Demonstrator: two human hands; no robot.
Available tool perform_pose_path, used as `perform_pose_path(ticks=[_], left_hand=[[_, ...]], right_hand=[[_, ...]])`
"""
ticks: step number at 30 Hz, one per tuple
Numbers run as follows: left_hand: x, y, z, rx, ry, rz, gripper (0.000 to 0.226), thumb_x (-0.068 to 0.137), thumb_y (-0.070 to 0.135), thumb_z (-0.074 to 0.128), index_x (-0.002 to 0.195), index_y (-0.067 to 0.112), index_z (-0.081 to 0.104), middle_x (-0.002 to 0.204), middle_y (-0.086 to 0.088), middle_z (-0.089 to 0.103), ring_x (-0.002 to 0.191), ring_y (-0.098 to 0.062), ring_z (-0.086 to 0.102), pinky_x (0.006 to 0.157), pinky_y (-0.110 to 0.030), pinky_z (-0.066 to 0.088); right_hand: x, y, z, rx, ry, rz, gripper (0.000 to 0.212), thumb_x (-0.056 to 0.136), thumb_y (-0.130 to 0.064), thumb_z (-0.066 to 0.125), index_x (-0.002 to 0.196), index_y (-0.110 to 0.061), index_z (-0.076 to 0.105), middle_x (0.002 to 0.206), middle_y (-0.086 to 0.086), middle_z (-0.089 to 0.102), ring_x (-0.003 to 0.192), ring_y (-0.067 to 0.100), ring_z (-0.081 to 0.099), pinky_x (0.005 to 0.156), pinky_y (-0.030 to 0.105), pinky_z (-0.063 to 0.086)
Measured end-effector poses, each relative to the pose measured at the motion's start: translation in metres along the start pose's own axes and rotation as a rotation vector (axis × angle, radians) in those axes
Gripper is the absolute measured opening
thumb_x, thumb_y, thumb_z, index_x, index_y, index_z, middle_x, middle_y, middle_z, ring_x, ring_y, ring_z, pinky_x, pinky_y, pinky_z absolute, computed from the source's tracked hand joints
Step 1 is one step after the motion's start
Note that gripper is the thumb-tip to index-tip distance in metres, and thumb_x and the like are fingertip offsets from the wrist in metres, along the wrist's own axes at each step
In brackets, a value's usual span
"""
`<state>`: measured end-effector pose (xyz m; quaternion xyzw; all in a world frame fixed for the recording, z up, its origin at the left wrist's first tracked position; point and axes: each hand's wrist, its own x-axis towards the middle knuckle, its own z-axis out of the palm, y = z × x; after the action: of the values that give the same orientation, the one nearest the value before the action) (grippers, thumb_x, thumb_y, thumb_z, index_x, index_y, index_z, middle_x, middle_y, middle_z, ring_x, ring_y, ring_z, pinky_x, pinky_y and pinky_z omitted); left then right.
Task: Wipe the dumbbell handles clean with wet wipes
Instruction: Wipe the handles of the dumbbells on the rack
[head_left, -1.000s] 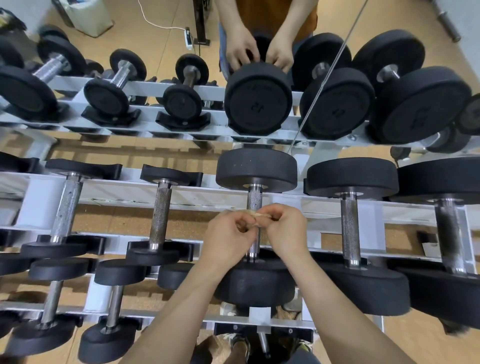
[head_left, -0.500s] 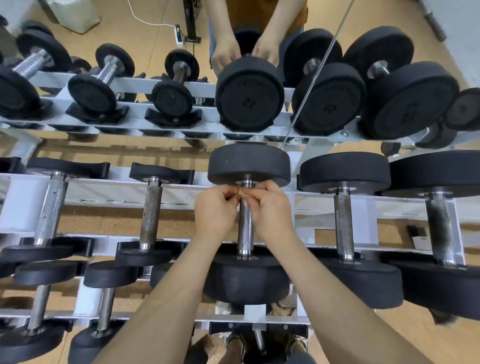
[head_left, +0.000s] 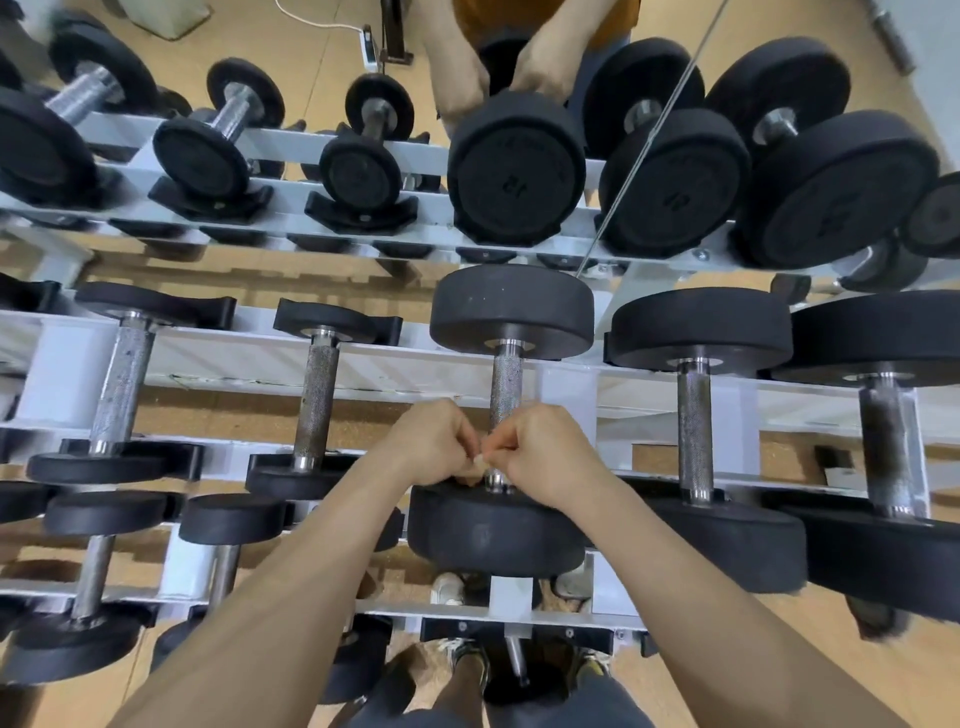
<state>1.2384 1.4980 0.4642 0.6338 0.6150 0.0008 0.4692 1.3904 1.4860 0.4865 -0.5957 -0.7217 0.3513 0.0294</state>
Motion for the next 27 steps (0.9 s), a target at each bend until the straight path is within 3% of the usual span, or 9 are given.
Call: perform_pose_path(ticks=[4,9,11,16,20,23,25,27], left_hand=[[0.000,0.002,0.000,0.111,-0.149,-0.019,0.023,0.075,0.002,0.067,0.086,0.018,0.079,0.068,0.012,0.066,0.068,-0.006,0.057,0.065,-0.019,0.042],[0.009,0.010,0.007,0.149,-0.104,-0.075,0.015,0.075,0.004,0.065,0.076,0.015,0.076,0.080,-0.003,0.072,0.077,-0.017,0.063,0.061,-0.021,0.042],[0.007,0.012,0.014,0.197,-0.099,-0.064,0.014,0.076,0.005,0.060,0.067,0.013,0.067,0.073,-0.006,0.067,0.076,-0.023,0.061,0.062,-0.024,0.040],[-0.005,0.006,0.007,0.153,-0.106,-0.057,0.019,0.075,0.015,0.063,0.056,0.010,0.065,0.052,0.001,0.052,0.064,-0.019,0.052,0.057,-0.027,0.040],[-0.024,0.026,-0.001,0.003,-0.136,-0.072,0.026,0.075,0.037,0.071,0.054,0.023,0.065,0.057,0.010,0.059,0.060,-0.008,0.054,0.058,-0.026,0.042],[-0.026,0.038,0.006,0.120,-0.068,-0.045,0.026,0.074,0.042,0.072,0.061,0.019,0.068,0.059,0.005,0.061,0.060,-0.010,0.056,0.052,-0.024,0.039],[-0.023,0.036,0.011,0.095,0.010,-0.070,0.025,0.073,0.038,0.074,0.057,0.020,0.067,0.060,0.004,0.061,0.064,-0.013,0.057,0.053,-0.024,0.038],[-0.023,0.031,0.013,0.077,0.055,-0.089,0.030,0.077,0.036,0.074,0.054,0.022,0.063,0.062,0.004,0.062,0.066,-0.015,0.057,0.057,-0.026,0.038]], right_hand=[[-0.010,0.005,0.000,0.049,-0.193,0.016,0.012,0.085,-0.019,0.069,0.087,-0.018,0.080,0.090,-0.001,0.075,0.087,0.014,0.066,0.081,0.027,0.050],[-0.015,0.012,-0.001,0.186,-0.106,0.149,0.008,0.079,-0.014,0.074,0.081,-0.020,0.080,0.082,-0.007,0.075,0.078,0.004,0.063,0.069,0.014,0.045],[-0.017,0.015,0.004,0.291,-0.065,0.220,0.007,0.076,-0.014,0.078,0.075,-0.021,0.079,0.074,-0.009,0.072,0.075,0.005,0.063,0.068,0.014,0.046],[-0.020,0.027,0.005,0.500,0.040,0.307,0.009,0.076,-0.012,0.077,0.072,-0.019,0.076,0.075,-0.006,0.073,0.077,0.009,0.066,0.076,0.025,0.053],[-0.027,0.032,0.000,0.693,-0.005,0.290,0.003,0.084,-0.023,0.073,0.084,-0.019,0.074,0.081,-0.007,0.072,0.073,0.004,0.061,0.074,0.021,0.048],[-0.030,0.033,-0.005,0.693,-0.059,0.261,0.012,0.085,-0.030,0.072,0.092,-0.020,0.072,0.086,-0.008,0.071,0.078,0.003,0.062,0.075,0.018,0.046],[-0.030,0.037,-0.007,0.657,-0.082,0.233,0.015,0.082,-0.030,0.076,0.093,-0.021,0.072,0.092,-0.008,0.072,0.090,0.006,0.064,0.083,0.020,0.048],[-0.030,0.041,-0.004,0.607,-0.135,0.215,0.014,0.079,-0.025,0.079,0.091,-0.023,0.073,0.091,-0.005,0.072,0.089,0.008,0.064,0.083,0.022,0.049]])
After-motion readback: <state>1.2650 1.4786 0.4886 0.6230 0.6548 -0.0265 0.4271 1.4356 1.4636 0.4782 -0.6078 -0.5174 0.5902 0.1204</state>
